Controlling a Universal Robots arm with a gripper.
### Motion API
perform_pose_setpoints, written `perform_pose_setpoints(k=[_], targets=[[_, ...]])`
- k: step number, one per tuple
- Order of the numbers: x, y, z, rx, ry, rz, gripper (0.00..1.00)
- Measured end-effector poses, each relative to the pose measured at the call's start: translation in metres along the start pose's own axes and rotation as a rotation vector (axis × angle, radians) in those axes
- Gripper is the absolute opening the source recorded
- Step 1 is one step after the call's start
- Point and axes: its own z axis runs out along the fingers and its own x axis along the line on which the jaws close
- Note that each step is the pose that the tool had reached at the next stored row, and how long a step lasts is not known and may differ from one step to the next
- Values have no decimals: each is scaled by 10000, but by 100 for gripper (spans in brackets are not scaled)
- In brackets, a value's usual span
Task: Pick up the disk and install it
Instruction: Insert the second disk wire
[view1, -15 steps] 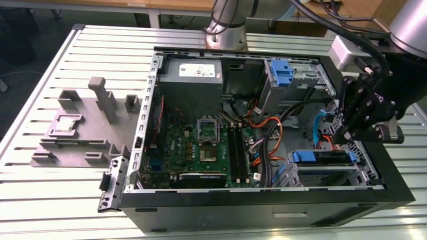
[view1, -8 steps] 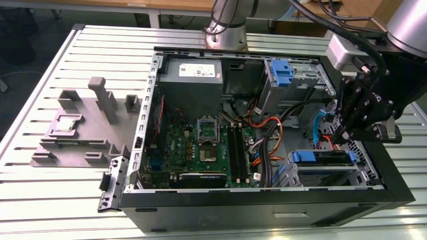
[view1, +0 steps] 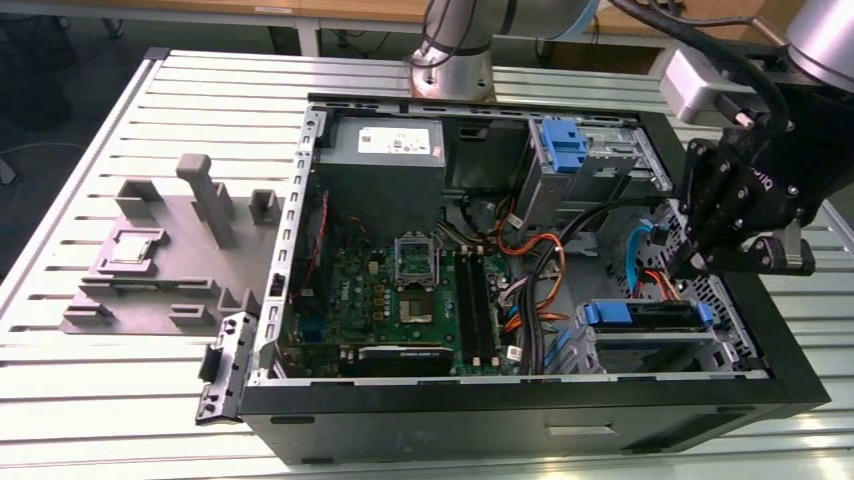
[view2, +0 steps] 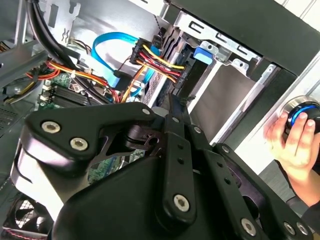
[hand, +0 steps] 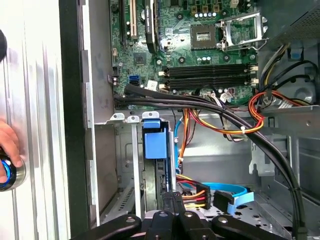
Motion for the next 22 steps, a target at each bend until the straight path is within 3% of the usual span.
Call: perform_pose_setpoints(k=[4, 9, 13, 17, 22], targets=[[-10, 1, -17, -7, -93, 0, 11], [-90, 7, -20, -8, -92, 6, 11], [-97, 8, -16, 3, 13, 15, 11], [-102, 10, -15, 3, 14, 42, 11], [-225, 19, -15, 2, 14, 42, 11]])
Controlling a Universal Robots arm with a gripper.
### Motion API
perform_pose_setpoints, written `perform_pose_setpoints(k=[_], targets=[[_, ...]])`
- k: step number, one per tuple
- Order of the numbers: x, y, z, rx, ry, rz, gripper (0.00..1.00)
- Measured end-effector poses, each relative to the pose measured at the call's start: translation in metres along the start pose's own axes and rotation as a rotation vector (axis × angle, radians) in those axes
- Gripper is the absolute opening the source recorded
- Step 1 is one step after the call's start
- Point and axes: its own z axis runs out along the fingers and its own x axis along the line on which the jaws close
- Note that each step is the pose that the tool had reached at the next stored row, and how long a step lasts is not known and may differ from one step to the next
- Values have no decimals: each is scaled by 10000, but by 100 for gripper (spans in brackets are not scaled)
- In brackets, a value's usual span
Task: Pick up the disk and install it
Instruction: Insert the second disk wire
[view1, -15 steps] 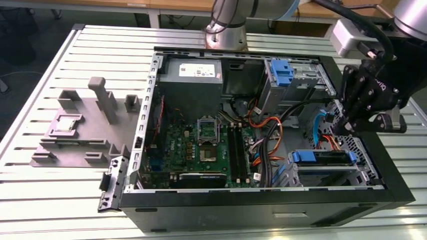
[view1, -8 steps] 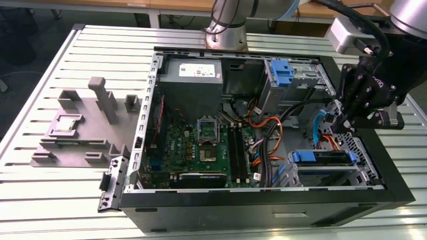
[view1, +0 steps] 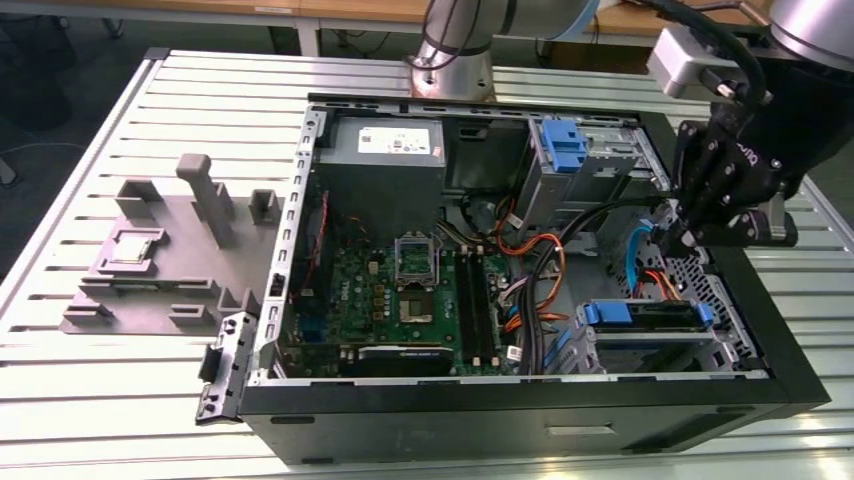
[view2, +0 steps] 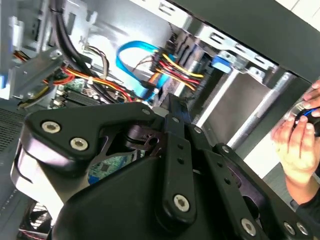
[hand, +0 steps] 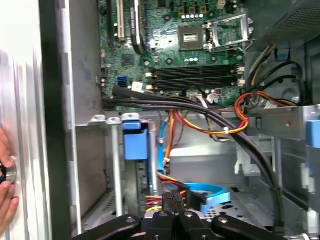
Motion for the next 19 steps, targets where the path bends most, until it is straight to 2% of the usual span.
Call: perform_pose_setpoints(k=[4, 8, 13, 19], targets=[[-141, 12, -8, -19, 50, -1, 11], [-214, 13, -12, -116, 69, -7, 11], [-224, 3, -44, -312, 113, -19, 11], [-228, -8, -57, -332, 115, -21, 11]])
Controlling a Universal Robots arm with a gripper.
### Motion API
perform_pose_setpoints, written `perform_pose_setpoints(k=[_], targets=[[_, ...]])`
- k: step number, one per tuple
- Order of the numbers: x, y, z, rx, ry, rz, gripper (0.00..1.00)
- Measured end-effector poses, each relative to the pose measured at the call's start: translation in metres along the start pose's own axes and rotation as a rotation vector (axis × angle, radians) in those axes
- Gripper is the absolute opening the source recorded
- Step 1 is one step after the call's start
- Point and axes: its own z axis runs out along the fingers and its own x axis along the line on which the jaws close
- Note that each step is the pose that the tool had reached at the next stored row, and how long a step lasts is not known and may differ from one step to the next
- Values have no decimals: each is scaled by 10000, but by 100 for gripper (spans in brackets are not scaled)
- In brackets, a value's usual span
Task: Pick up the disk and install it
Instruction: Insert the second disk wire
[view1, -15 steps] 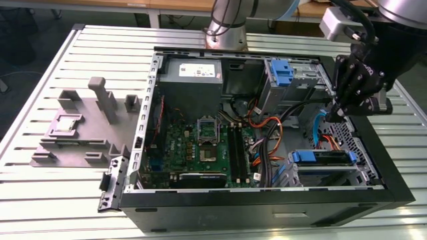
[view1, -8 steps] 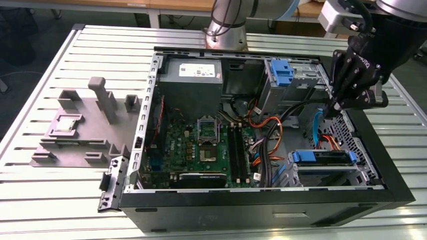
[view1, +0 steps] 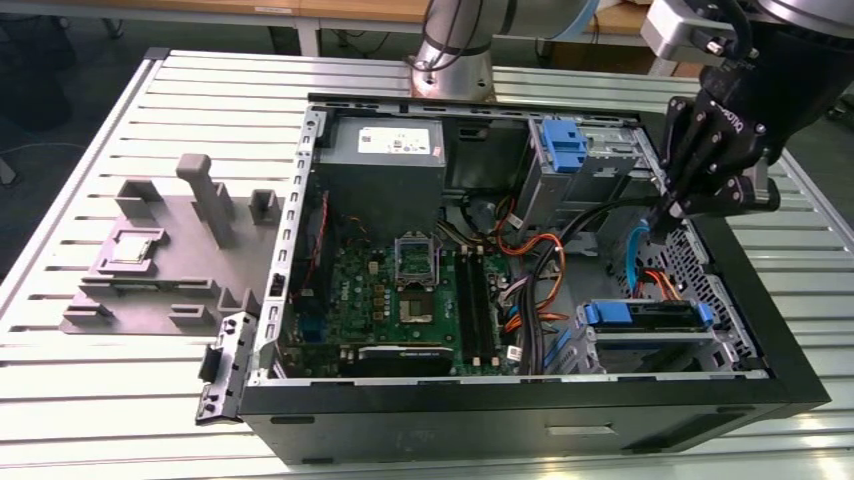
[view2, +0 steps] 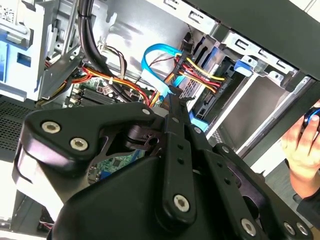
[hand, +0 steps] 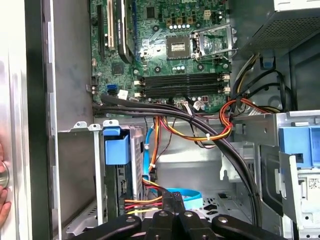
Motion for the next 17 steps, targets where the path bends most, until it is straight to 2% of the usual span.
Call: perform_pose_setpoints(k=[5, 10, 11, 12, 13, 15, 17], targets=[[-15, -15, -3, 0, 1, 1, 11], [-81, -18, -16, 2, 33, 2, 11], [-84, -19, -15, 6, 88, 4, 11], [-89, -19, -13, 16, 207, 9, 11], [-103, -27, 6, 38, 476, 16, 11], [-113, -37, 18, 46, 563, 20, 11], [-124, -47, 27, 48, 603, 21, 11]])
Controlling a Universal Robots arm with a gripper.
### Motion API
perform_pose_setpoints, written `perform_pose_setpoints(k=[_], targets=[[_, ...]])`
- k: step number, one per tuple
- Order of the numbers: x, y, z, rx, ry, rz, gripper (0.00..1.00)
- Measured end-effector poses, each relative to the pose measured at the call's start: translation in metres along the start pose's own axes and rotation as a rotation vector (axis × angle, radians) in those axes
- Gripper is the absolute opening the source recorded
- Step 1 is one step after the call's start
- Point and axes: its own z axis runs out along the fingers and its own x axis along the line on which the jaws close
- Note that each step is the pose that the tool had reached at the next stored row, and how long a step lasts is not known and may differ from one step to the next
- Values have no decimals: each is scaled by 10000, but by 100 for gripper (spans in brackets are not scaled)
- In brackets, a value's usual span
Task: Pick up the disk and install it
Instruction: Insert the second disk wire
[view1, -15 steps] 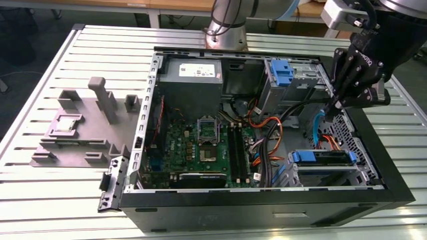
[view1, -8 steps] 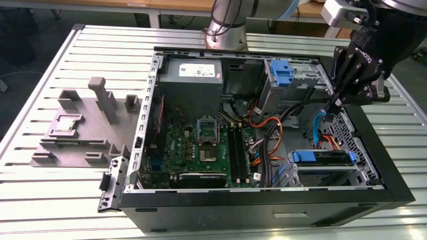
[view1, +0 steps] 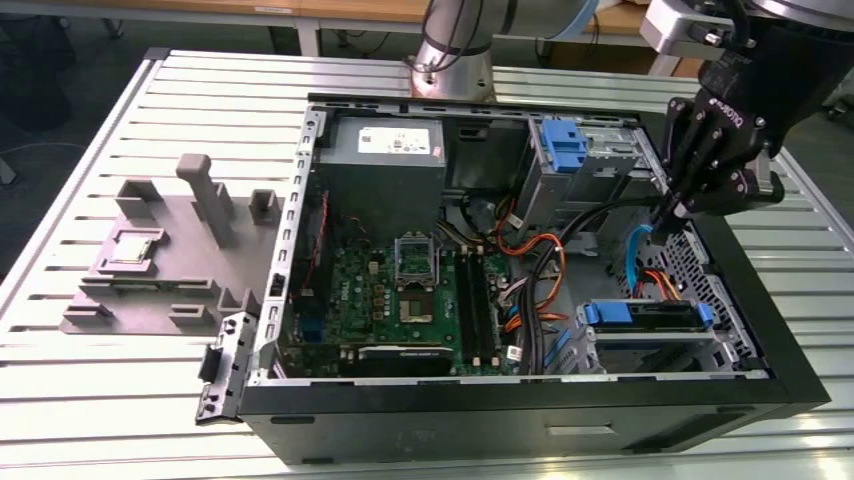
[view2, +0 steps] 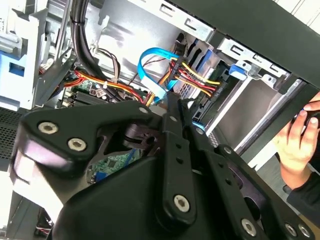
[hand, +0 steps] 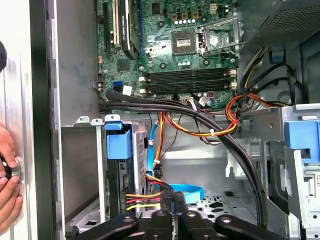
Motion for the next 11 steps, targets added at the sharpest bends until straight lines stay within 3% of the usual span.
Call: perform_pose_setpoints(k=[1, 8, 11], targets=[[-5, -3, 3, 1, 15, 1, 18], [-21, -14, 14, 5, 61, 3, 18], [-22, -14, 13, 16, 193, 6, 25]])
